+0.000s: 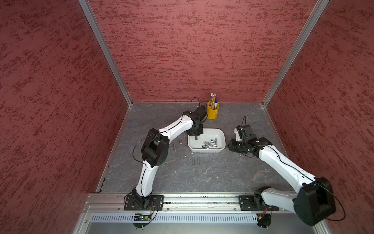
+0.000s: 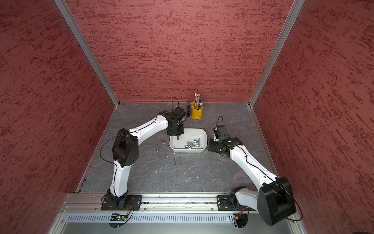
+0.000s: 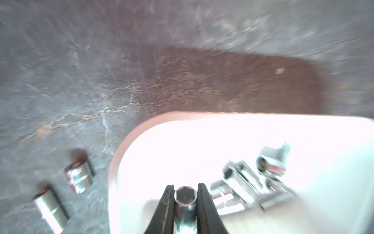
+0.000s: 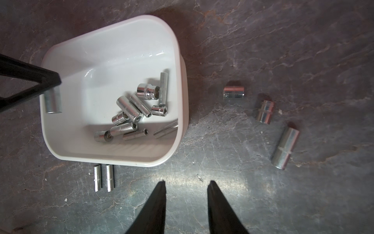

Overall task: Take out the socket from the storage box
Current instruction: Pick up the socket head from the storage box, then place the socket head at the center of the board.

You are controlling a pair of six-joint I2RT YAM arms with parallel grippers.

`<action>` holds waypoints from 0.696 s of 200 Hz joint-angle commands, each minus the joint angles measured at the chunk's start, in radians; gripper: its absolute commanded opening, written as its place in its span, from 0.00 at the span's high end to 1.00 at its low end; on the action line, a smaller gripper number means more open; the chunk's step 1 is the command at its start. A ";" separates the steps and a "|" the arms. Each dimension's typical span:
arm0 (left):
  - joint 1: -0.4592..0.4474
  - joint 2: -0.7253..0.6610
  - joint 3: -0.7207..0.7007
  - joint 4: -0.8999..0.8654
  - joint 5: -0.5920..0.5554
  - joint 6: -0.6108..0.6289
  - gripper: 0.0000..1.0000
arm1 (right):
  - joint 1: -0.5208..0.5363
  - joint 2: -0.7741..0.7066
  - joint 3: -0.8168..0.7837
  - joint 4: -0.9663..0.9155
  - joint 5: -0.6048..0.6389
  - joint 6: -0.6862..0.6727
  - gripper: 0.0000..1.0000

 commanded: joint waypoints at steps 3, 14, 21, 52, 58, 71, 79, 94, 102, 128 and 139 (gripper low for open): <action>-0.002 -0.111 -0.051 -0.030 0.024 0.007 0.92 | -0.006 -0.009 0.036 -0.020 0.037 -0.034 0.63; 0.004 -0.167 -0.100 -0.024 0.022 0.004 0.92 | -0.006 0.001 0.047 -0.022 0.036 -0.052 0.63; 0.010 -0.207 -0.134 -0.018 0.020 0.004 0.92 | -0.006 0.009 0.059 -0.028 0.043 -0.063 0.63; 0.058 -0.388 -0.327 -0.003 -0.018 0.001 0.92 | -0.006 0.055 0.101 -0.038 0.037 -0.076 0.63; 0.075 -0.421 -0.366 0.004 -0.021 0.001 0.92 | -0.006 0.060 0.104 -0.033 0.029 -0.075 0.63; 0.116 -0.491 -0.476 0.027 -0.020 0.001 0.92 | -0.006 0.073 0.108 -0.021 0.016 -0.069 0.63; 0.143 -0.525 -0.539 0.040 -0.022 0.002 0.92 | -0.007 0.083 0.108 -0.014 0.007 -0.068 0.63; 0.198 -0.581 -0.653 0.078 -0.002 0.008 0.92 | -0.006 0.104 0.119 -0.011 -0.002 -0.072 0.63; 0.225 -0.603 -0.711 0.102 0.003 0.011 0.92 | -0.006 0.114 0.126 -0.014 -0.005 -0.075 0.63; 0.299 -0.613 -0.839 0.182 0.017 0.022 0.92 | -0.007 0.132 0.133 -0.010 -0.010 -0.074 0.63; 0.317 -0.597 -0.867 0.221 0.025 0.024 0.92 | -0.006 0.137 0.133 -0.006 -0.013 -0.070 0.63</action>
